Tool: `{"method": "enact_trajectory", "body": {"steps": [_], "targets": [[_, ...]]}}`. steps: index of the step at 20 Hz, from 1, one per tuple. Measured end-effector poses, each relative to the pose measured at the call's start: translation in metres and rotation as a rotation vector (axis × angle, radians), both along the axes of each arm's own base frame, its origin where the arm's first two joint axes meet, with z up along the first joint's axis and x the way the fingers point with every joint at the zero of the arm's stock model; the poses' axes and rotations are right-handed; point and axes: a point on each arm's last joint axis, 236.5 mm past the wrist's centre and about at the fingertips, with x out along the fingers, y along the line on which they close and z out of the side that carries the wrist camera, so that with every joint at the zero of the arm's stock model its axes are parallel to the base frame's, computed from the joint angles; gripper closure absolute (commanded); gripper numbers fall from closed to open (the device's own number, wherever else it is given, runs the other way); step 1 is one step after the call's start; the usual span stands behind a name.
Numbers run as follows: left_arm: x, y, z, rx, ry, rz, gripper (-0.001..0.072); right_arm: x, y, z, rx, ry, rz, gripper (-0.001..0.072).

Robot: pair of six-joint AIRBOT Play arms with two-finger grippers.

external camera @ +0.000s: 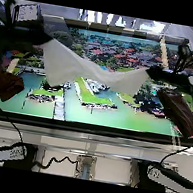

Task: Fold the shirts.

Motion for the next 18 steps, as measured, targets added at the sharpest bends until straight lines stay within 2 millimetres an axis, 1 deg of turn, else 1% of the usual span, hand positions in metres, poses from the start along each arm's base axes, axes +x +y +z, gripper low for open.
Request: {"method": "enact_trajectory", "body": {"steps": [2, 4, 5, 6, 8, 10, 11, 14, 17, 18], "targets": [[0.001, 0.007, 0.034, 0.050, -0.074, 0.029, 0.0690, 0.008, -0.015, 0.048, -0.038, -0.108, -0.025, 0.0682], [0.000, 0.016, 0.067, 0.098, -0.139, 0.075, 0.0690, 0.011, -0.036, 0.097, -0.062, -0.208, -0.068, 0.0683], [0.000, 0.022, 0.081, 0.126, -0.164, 0.100, 0.0689, 0.009, -0.047, 0.122, -0.078, -0.253, -0.087, 0.0683], [-0.003, 0.027, 0.096, 0.155, -0.187, 0.122, 0.0690, 0.005, -0.056, 0.141, -0.094, -0.284, -0.096, 0.0683], [-0.015, 0.031, 0.127, 0.193, -0.240, 0.151, 0.0690, -0.012, -0.066, 0.183, -0.142, -0.345, -0.096, 0.0684], [-0.034, 0.031, 0.152, 0.222, -0.277, 0.169, 0.0691, -0.038, -0.066, 0.221, -0.218, -0.390, -0.072, 0.0684], [-0.047, 0.031, 0.165, 0.238, -0.300, 0.176, 0.0691, -0.052, -0.064, 0.237, -0.252, -0.410, -0.058, 0.0684], [-0.095, 0.022, 0.202, 0.261, -0.372, 0.189, 0.0693, -0.103, -0.050, 0.291, -0.330, -0.500, -0.040, 0.0685], [-0.147, 0.014, 0.238, 0.283, -0.473, 0.215, 0.0694, -0.157, -0.036, 0.334, -0.399, -0.586, -0.049, 0.0686], [-0.162, 0.015, 0.248, 0.293, -0.501, 0.234, 0.0696, -0.173, -0.034, 0.341, -0.419, -0.597, -0.057, 0.0686]]}}
